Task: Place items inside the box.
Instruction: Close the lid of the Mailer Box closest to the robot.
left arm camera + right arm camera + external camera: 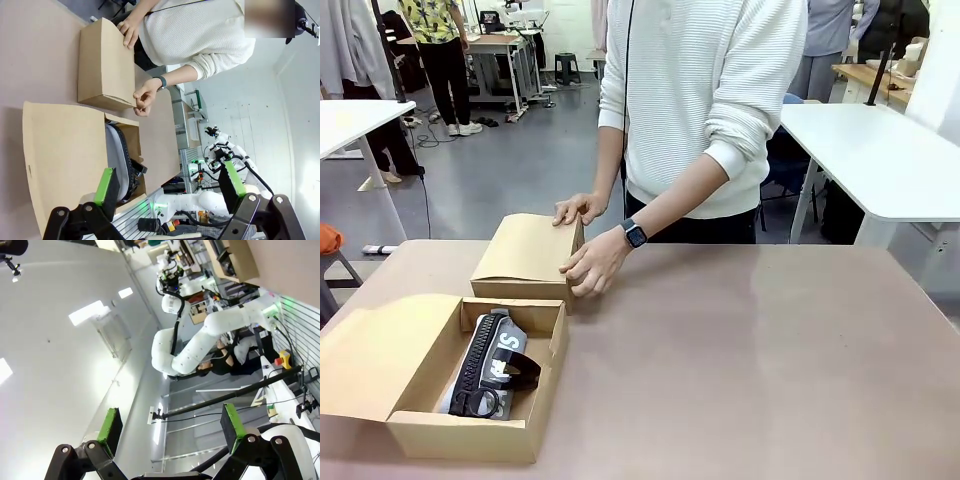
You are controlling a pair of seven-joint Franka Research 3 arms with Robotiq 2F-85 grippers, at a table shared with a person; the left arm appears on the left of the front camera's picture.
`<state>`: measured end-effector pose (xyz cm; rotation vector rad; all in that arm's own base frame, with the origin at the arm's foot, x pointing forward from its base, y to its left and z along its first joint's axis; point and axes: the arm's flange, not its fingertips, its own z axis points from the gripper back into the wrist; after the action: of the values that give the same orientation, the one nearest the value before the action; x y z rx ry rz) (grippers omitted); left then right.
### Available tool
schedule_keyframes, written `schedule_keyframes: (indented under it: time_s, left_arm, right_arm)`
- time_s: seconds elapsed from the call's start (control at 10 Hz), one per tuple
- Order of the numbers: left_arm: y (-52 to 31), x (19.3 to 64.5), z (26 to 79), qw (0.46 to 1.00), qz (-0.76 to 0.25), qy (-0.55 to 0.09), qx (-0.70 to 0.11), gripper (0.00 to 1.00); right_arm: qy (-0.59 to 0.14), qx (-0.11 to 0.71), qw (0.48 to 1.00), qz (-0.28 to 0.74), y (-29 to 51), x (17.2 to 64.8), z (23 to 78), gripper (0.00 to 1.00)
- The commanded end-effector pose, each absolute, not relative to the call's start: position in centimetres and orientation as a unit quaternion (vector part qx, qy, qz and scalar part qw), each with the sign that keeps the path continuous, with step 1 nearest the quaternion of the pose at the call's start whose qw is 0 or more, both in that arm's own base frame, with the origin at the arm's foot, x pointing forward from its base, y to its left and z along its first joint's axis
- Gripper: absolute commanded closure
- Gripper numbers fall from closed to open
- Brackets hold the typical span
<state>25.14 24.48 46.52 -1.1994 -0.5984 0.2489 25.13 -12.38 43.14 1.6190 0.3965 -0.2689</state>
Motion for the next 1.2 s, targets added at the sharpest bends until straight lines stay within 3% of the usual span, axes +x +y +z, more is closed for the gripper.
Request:
schedule_keyframes:
  time_s: [0.0, 0.2, 0.3, 0.4, 0.5, 0.7, 0.8, 0.9, 1.1]
  left_arm:
    - [22.1, 25.8, 46.8, 0.779, -0.040, -0.343, -0.523, 0.00]
    - [18.5, 26.5, 46.2, 0.733, -0.285, -0.413, -0.460, 0.00]
    - [17.9, 26.6, 45.9, 0.707, -0.382, -0.456, -0.381, 0.00]
    - [18.3, 27.0, 46.3, 0.590, -0.496, -0.576, -0.273, 0.00]
    - [18.7, 27.4, 46.6, 0.513, -0.540, -0.631, -0.217, 0.00]
    - [19.5, 29.1, 46.9, 0.416, -0.625, -0.657, -0.070, 0.00]
    - [19.6, 30.8, 48.0, 0.431, -0.609, -0.666, 0.013, 0.00]
    - [17.8, 28.0, 47.7, 0.720, -0.474, -0.386, -0.330, 0.00]
    - [17.8, 28.0, 47.7, 0.720, -0.474, -0.386, -0.330, 0.00]
  right_arm:
    - [0.183, 0.720, 0.658, -0.124, -12.5, 25.2, 43.9, 0.00]
    - [0.183, 0.720, 0.658, -0.124, -12.5, 25.2, 43.9, 0.00]
    - [0.183, 0.720, 0.658, -0.124, -12.5, 25.2, 43.9, 0.00]
    - [0.183, 0.720, 0.658, -0.124, -12.5, 25.2, 43.9, 0.00]
    - [0.183, 0.720, 0.658, -0.124, -12.5, 25.2, 43.9, 0.00]
    - [0.183, 0.720, 0.658, -0.124, -12.5, 25.2, 43.9, 0.00]
    - [0.183, 0.720, 0.658, -0.124, -12.5, 25.2, 43.9, 0.00]
    - [0.183, 0.720, 0.658, -0.124, -12.5, 25.2, 43.9, 0.00]
    - [0.183, 0.720, 0.658, -0.124, -12.5, 25.2, 43.9, 0.00]
